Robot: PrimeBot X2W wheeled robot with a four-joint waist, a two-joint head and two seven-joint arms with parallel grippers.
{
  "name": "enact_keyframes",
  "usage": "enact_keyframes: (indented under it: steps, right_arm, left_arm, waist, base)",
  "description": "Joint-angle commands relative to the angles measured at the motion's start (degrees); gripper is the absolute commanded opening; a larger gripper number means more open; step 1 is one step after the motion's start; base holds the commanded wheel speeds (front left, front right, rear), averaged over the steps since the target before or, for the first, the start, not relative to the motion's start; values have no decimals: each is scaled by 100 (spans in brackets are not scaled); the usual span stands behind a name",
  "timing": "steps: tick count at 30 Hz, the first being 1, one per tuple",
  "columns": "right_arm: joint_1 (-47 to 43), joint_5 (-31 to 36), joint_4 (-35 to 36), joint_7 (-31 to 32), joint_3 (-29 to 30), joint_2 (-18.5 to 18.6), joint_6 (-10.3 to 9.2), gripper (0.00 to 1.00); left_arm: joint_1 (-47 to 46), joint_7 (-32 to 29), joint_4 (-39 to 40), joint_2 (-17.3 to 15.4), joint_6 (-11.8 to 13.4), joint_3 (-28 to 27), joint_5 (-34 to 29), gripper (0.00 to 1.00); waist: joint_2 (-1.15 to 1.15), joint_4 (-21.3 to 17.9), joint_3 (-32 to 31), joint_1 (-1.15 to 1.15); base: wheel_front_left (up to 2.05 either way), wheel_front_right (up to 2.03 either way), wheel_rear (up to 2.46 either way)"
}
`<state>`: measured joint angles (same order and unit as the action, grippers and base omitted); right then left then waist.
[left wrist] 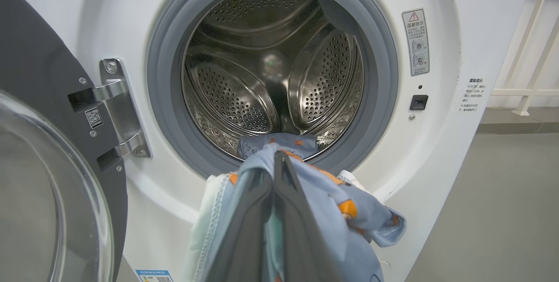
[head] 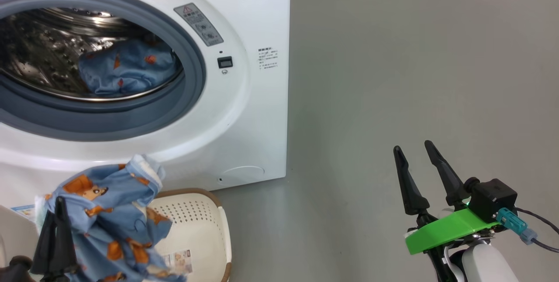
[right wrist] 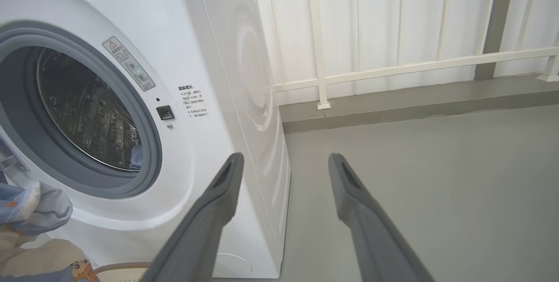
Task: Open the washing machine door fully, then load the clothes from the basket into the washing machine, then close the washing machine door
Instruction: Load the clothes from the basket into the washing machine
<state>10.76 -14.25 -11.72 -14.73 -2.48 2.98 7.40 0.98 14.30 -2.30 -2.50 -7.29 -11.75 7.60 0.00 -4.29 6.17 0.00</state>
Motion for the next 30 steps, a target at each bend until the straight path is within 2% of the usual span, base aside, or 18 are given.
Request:
enact_keyframes:
  steps: [1, 21, 30]
  right_arm:
    - [14, 45, 126, -27, -114, -11, 9, 100]
    - [-150, 85, 60, -27, -86, -11, 9, 100]
    - [-187, 84, 86, -27, -103, -11, 9, 100]
  left_arm:
    - [-29, 70, 213, -67, 51, -220, -94, 0]
    - [507, 70, 443, -39, 346, -170, -56, 0]
    - [534, 70, 415, -39, 379, -79, 36, 0]
  waist:
    - [0, 4, -45, 0]
    - [0, 74, -402, 0]
    - [0, 102, -365, 0]
  base:
    - [0, 0, 0]
    - [0, 0, 0]
    - [0, 0, 0]
